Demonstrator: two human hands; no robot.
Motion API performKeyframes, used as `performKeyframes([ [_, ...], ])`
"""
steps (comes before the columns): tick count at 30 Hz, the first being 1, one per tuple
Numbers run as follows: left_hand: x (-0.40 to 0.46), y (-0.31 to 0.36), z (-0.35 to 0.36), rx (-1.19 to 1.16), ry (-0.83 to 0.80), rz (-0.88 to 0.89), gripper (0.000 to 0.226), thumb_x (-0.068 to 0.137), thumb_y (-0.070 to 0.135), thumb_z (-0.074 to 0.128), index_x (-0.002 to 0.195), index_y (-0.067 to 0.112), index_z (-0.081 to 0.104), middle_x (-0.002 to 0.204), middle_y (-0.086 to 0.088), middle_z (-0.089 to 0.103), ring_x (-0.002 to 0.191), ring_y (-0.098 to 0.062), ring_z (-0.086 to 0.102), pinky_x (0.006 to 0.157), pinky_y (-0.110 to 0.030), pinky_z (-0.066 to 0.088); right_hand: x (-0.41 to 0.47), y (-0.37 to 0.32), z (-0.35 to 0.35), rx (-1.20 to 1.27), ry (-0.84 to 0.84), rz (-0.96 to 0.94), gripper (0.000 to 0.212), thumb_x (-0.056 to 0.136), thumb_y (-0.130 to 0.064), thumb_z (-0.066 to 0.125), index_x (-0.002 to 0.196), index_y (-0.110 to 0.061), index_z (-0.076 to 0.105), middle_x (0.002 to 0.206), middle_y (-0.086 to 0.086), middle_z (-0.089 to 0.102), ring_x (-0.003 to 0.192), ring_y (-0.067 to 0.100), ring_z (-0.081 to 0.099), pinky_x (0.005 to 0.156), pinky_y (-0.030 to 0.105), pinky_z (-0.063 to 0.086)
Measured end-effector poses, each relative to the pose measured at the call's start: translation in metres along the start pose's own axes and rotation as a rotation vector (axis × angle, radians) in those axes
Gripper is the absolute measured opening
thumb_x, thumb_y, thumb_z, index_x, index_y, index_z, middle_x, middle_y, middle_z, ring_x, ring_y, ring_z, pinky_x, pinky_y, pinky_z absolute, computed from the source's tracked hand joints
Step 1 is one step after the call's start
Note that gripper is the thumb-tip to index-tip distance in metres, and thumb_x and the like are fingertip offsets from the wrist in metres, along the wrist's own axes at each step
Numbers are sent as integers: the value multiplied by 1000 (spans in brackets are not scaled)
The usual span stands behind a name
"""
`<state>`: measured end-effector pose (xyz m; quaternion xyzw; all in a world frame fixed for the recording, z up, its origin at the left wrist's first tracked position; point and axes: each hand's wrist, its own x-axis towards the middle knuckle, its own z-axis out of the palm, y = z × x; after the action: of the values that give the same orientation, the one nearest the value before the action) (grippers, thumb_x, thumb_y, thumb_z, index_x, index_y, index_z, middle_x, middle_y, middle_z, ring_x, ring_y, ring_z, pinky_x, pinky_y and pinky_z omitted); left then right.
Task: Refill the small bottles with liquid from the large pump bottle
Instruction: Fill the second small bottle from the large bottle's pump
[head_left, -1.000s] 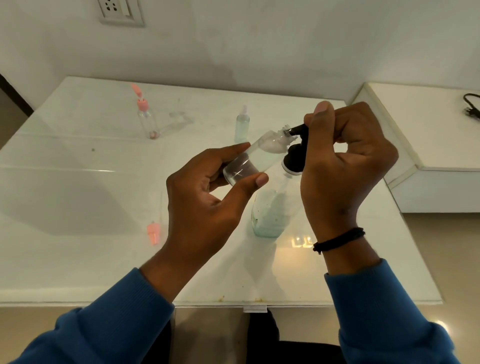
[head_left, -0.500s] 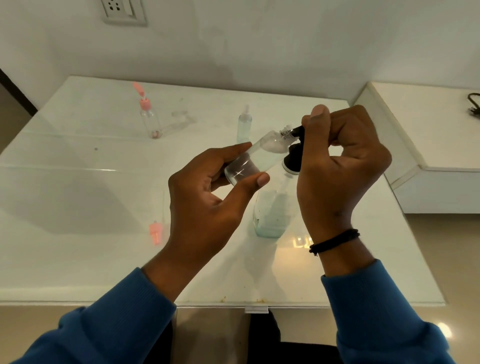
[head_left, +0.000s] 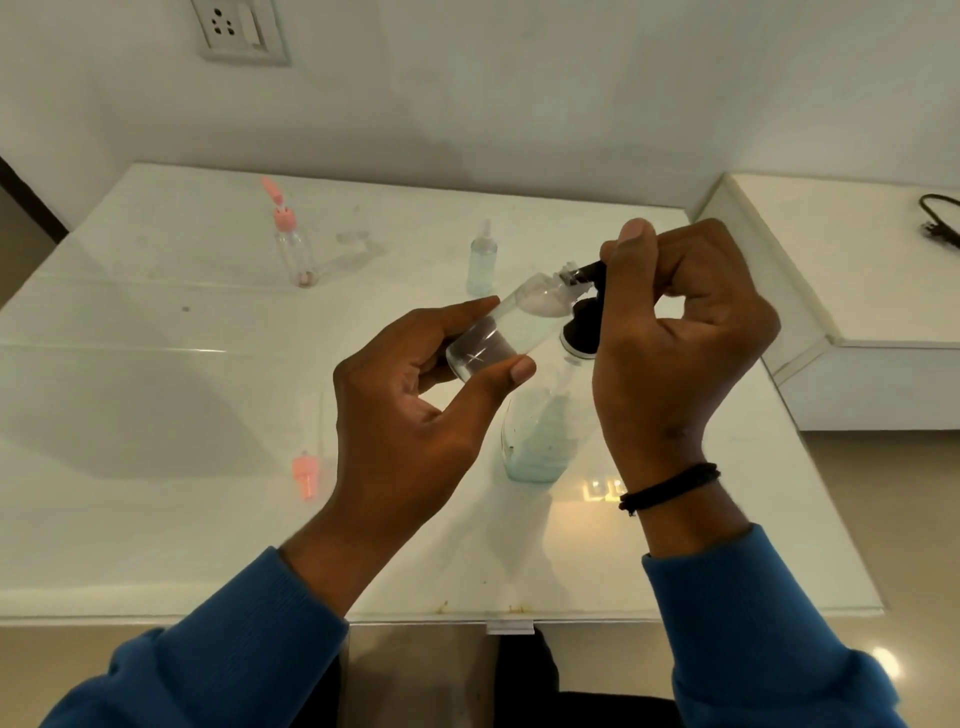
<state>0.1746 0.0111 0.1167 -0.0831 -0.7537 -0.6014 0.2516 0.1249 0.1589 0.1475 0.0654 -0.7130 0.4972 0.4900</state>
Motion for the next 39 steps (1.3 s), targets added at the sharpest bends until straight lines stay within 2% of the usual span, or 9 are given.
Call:
performKeyframes([
  [3, 1, 1, 0, 11, -8, 6, 43, 84, 22, 83, 121, 4, 71, 111, -6, 74, 101, -21, 72, 87, -27, 60, 0, 1, 0, -18, 9, -8, 38, 96, -4, 64, 60, 3, 58, 60, 14, 57, 58, 22, 49, 57, 29, 39],
  [15, 0, 1, 0, 24, 3, 6, 43, 83, 24, 83, 122, 9, 71, 113, -2, 74, 102, -18, 72, 87, -24, 59, -4, 0, 1, 6, 1, 8, 35, 96, -3, 64, 62, 0, 60, 62, 11, 57, 60, 25, 53, 58, 25, 41],
  [20, 0, 1, 0, 16, 7, 12, 43, 83, 24, 83, 121, 7, 71, 111, -1, 74, 101, -17, 72, 86, -22, 59, -2, 1, 0, 0, 3, 2, 36, 96, -3, 64, 61, 0, 59, 61, 11, 56, 58, 23, 51, 56, 30, 41],
  [23, 1, 1, 1, 26, 4, 20, 43, 84, 23, 83, 122, 7, 71, 112, -2, 74, 102, -16, 72, 86, -21, 59, 0, 2, -1, -10, 14, 0, 37, 97, -4, 64, 61, 3, 59, 61, 12, 57, 58, 23, 50, 57, 28, 39],
  [27, -1, -1, 1, 28, 10, 10, 44, 83, 24, 83, 122, 7, 71, 113, -2, 74, 102, -17, 72, 87, -24, 60, -6, 1, 2, 7, 5, 18, 33, 97, -4, 64, 64, 1, 63, 64, 11, 59, 61, 17, 51, 60, 18, 40],
  [29, -1, -1, 0, 12, 12, 0, 44, 83, 24, 83, 121, 6, 71, 113, -3, 74, 102, -19, 72, 88, -29, 61, -5, 0, 1, 6, 0, 22, 33, 97, -4, 64, 64, 2, 63, 63, 12, 59, 60, 18, 51, 60, 18, 39],
  [31, 0, 0, 0, 2, 2, 2, 43, 83, 24, 83, 121, 7, 71, 112, -2, 74, 103, -18, 72, 87, -27, 61, -1, 1, -1, -2, 5, 16, 35, 97, -4, 64, 63, 3, 62, 62, 13, 59, 60, 19, 50, 60, 17, 37],
  [35, 1, 0, -1, 29, 6, 20, 43, 84, 23, 84, 122, 7, 71, 112, 0, 73, 102, -16, 72, 86, -21, 59, -4, -1, 1, 1, 1, 23, 35, 97, -4, 63, 63, 4, 62, 62, 15, 60, 61, 23, 54, 58, 24, 41],
  [39, 0, 0, 0, 21, 9, 8, 44, 83, 27, 82, 121, 8, 71, 112, 0, 74, 102, -17, 72, 86, -25, 60, -3, 0, 0, 6, -11, 26, 35, 97, -2, 63, 62, 0, 61, 62, 14, 59, 60, 23, 53, 58, 25, 40],
])
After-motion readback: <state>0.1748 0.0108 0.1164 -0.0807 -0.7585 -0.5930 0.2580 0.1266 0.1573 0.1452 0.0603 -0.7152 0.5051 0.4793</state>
